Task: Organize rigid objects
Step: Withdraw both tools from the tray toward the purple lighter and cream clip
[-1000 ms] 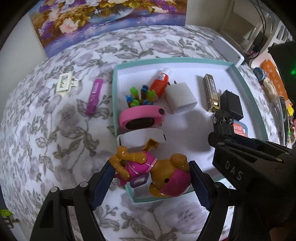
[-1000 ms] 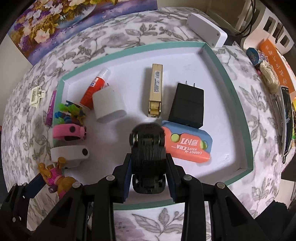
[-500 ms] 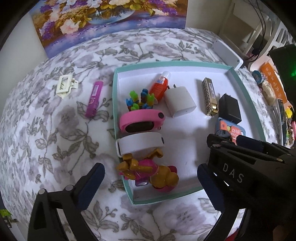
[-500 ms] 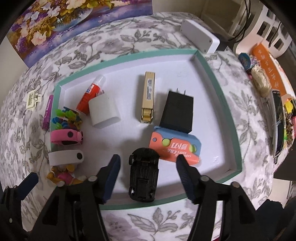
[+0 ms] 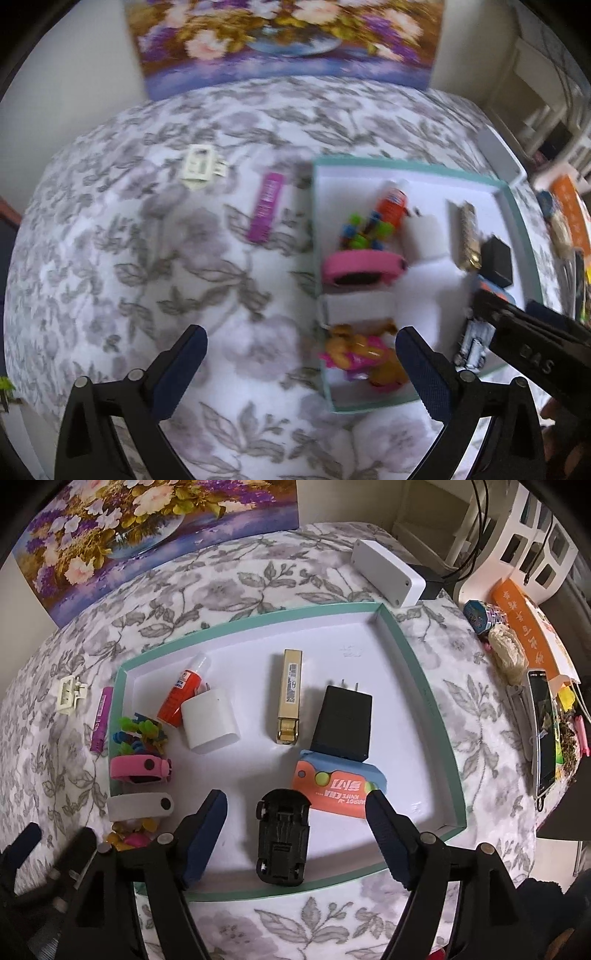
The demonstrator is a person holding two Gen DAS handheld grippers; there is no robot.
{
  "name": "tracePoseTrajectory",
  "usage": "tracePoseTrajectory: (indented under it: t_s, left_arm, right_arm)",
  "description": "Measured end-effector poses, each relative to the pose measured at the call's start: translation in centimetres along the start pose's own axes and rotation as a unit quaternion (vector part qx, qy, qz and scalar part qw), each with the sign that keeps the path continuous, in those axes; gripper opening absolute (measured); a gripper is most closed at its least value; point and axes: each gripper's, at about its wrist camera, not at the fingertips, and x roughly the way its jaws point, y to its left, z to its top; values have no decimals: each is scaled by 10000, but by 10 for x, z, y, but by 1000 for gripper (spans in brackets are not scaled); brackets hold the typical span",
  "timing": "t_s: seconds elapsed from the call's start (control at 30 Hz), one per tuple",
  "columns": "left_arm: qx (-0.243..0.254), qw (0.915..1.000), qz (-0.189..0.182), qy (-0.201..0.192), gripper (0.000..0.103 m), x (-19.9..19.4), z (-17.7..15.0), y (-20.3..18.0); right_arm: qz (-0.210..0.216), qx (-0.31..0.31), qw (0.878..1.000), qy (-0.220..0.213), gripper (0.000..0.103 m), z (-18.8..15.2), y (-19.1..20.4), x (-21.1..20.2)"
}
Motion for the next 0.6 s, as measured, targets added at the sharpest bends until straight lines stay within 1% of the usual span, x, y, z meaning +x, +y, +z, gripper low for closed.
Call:
tracePoseTrajectory:
  t_s: [0.07,0.13,0.17,0.3,0.5,0.6]
  left_arm:
    - [-202,9998,-15,-30,103,-1,3,12]
    - [-444,9990,6,-43,103,-2,5,26]
    - [-601,9982,51,-60,103,-2,6,34]
    - [-1173,9929,183,-126,103,-3,9,65]
    - [-1961,9802,236,-162,103,-2,5,112]
    - [-2362,9711,279,-212,103,-4,1,136]
  right_arm:
    - [-13,5,10000,-18,79,0,-1,0]
    - [-40,-37,10000,-27,83,0,1,0]
    - [-51,-61,10000,-30,89,0,1,1]
    - [42,-163,9998,-59,90,-1,7,0]
    - [166,-277,9994,-107,91,-4,20,-1]
    - [309,-333,9989,-120,91,-6,28,-1]
